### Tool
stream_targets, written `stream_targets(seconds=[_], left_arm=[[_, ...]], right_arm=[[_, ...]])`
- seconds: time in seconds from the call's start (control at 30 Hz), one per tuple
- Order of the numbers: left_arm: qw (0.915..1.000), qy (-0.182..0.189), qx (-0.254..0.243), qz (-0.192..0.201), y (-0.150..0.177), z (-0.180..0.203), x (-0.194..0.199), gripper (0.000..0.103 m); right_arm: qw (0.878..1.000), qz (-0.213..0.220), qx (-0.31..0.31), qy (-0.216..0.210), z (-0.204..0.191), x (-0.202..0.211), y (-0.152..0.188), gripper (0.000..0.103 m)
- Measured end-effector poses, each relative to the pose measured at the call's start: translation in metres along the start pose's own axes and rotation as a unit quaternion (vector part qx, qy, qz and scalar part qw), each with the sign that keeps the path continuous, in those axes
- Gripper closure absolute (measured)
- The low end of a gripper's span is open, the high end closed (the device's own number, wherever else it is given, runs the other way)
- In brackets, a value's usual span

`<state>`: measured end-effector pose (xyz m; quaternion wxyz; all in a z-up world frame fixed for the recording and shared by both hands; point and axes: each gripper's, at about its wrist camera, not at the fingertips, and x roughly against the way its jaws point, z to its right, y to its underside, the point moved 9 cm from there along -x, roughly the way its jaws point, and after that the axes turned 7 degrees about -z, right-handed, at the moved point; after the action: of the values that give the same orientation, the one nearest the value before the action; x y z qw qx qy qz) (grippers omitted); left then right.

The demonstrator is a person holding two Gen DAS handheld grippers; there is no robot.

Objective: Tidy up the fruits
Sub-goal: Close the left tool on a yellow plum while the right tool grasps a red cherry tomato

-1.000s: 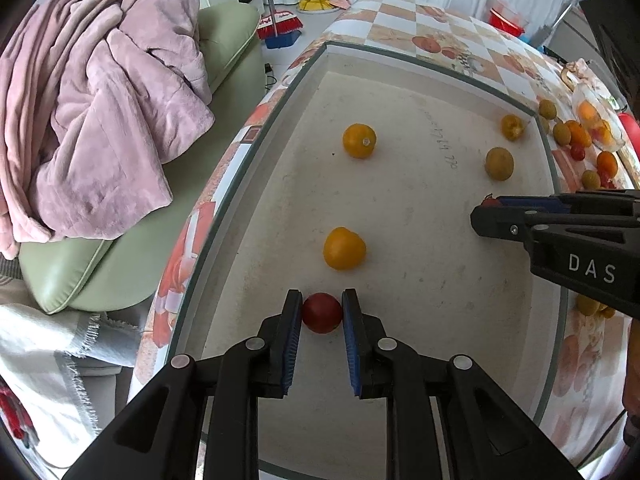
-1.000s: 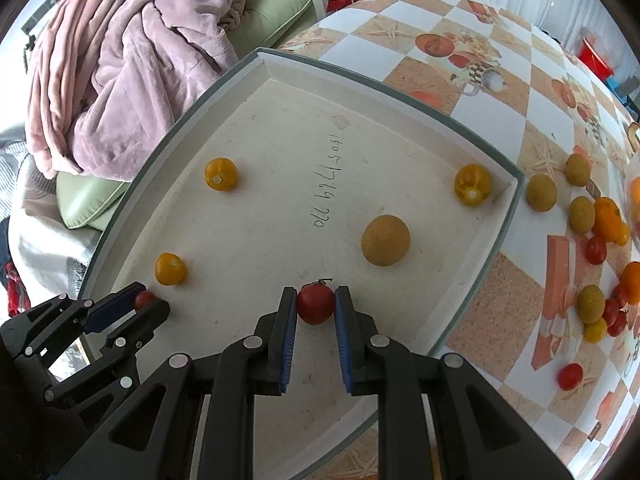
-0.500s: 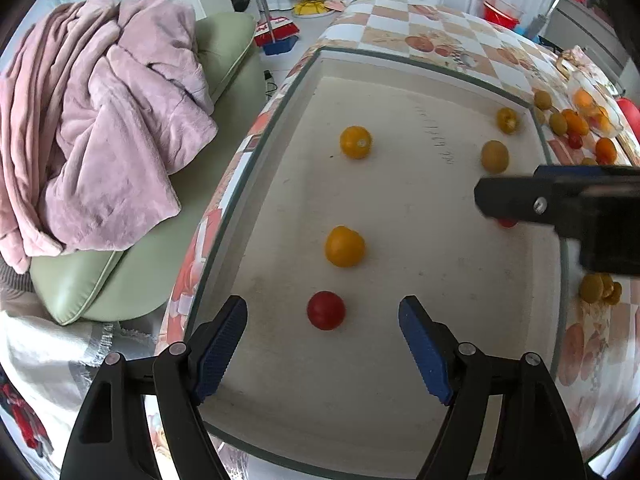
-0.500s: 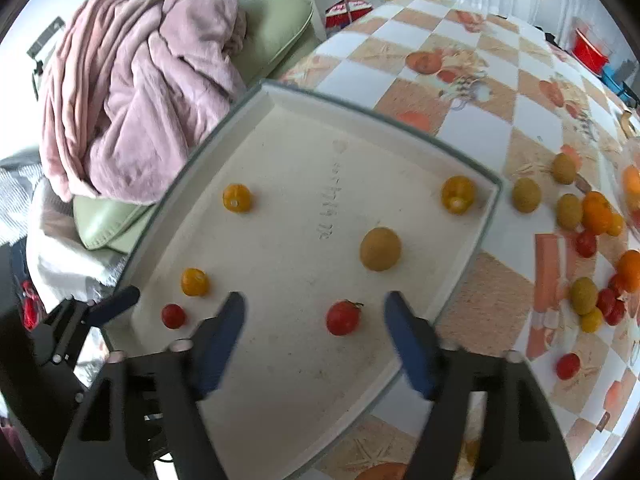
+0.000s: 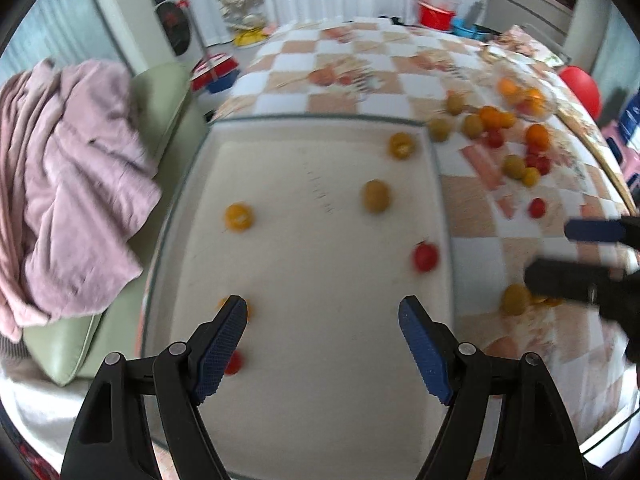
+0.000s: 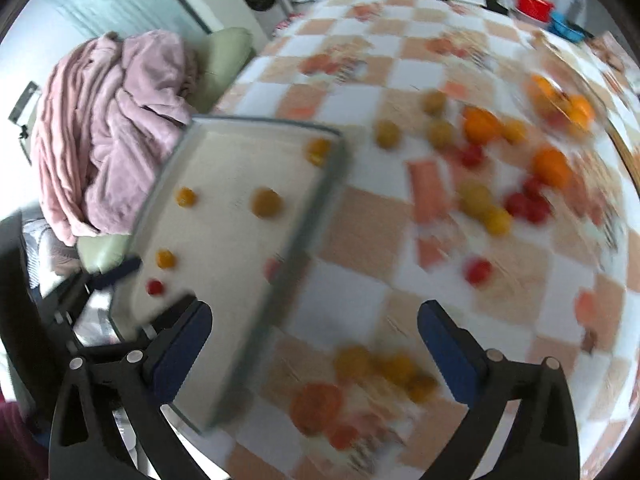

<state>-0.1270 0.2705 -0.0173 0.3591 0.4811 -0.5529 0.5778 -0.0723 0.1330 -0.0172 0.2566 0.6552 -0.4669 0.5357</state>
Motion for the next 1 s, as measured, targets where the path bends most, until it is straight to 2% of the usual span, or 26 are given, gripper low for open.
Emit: stream_targets(seconds=[0.13,0.3,0.4,0.5,0.57,0.67,0.8,1.0], left_arm=[[0.9993,0.020,-0.031,0.007,-0.010,0.029,0.004,0.024],[0.9952,0.046,-0.085,0.013,-0.017,0.072,0.006,0.024],[0.9906,0.065,-0.120,0.014,-0.017,0.096,0.008,0.024],[0.9857,0.076,-0.150,0.010,-0.012,0.115,0.005,0.024],[0.9821,0.080,-0.171,0.003,-0.007,0.125,0.000,0.024],[0.9790,0.085,-0.185,-0.003,-0.004,0.132,-0.005,0.024],[0.9759,0.093,-0.197,-0.011,-0.003,0.140,-0.014,0.024],[0.9719,0.090,-0.216,-0.024,-0.002,0.148,-0.029,0.024]], right_arm=[[0.997,-0.009,-0.015,0.072,0.035,0.003,0.030,0.000],[0.994,-0.025,-0.045,0.099,0.066,-0.004,0.058,0.000],[0.993,-0.021,-0.047,0.107,0.071,-0.007,0.064,0.001],[0.993,-0.017,-0.044,0.107,0.071,-0.011,0.067,0.005],[0.993,-0.015,-0.038,0.107,0.068,-0.012,0.069,0.018],[0.994,-0.017,-0.022,0.104,0.065,-0.016,0.074,0.031],[0.994,-0.011,-0.008,0.105,0.068,-0.013,0.078,0.032],[0.994,-0.010,-0.021,0.102,0.086,-0.003,0.084,0.032]])
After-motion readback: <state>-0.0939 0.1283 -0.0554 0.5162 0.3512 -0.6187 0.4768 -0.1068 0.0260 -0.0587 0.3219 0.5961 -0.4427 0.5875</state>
